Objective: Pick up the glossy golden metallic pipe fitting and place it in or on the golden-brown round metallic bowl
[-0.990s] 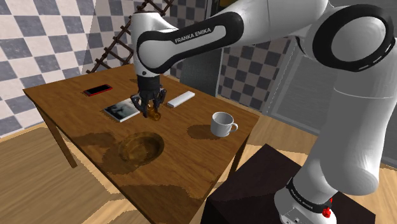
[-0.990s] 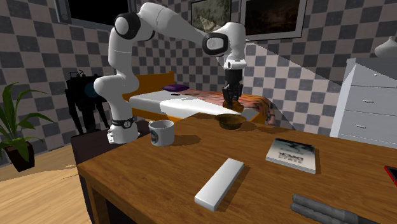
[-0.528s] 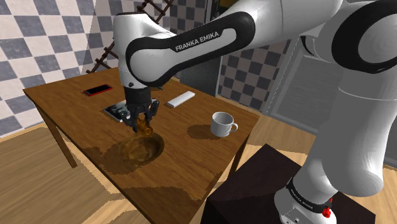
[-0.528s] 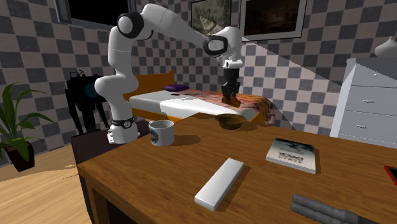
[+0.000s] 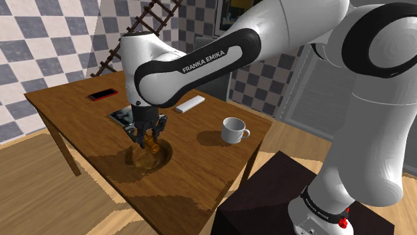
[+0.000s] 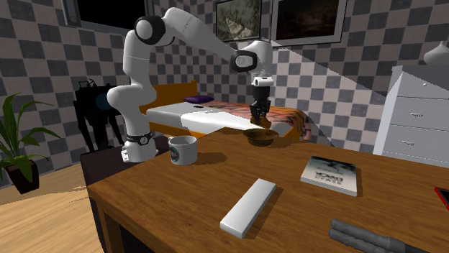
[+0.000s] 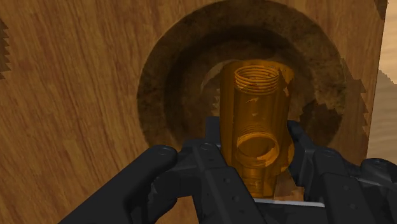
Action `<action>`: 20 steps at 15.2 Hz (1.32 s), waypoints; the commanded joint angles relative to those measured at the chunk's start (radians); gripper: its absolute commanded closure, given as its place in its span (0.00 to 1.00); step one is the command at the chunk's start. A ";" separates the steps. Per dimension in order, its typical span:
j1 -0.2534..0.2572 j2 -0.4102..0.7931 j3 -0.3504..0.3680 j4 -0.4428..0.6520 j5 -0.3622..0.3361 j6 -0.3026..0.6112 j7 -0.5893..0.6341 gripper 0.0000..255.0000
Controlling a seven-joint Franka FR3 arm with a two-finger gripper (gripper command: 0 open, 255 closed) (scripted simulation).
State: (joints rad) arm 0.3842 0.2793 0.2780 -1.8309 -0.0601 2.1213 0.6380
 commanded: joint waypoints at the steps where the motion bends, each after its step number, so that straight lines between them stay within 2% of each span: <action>1: 0.001 0.011 -0.001 -0.016 -0.004 0.028 0.002 1.00; 5: 0.003 0.034 -0.004 -0.038 -0.012 0.071 0.007 1.00; 13: 0.003 0.034 -0.004 -0.038 -0.012 0.071 0.007 1.00; 14: 0.003 0.034 -0.004 -0.038 -0.012 0.071 0.007 0.00; 19: 0.003 0.034 -0.004 -0.038 -0.012 0.071 0.007 0.00; 20: 0.001 0.017 -0.002 -0.025 -0.006 0.042 0.003 0.00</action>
State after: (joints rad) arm 0.3842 0.3016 0.2742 -1.8682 -0.0681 2.1804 0.6400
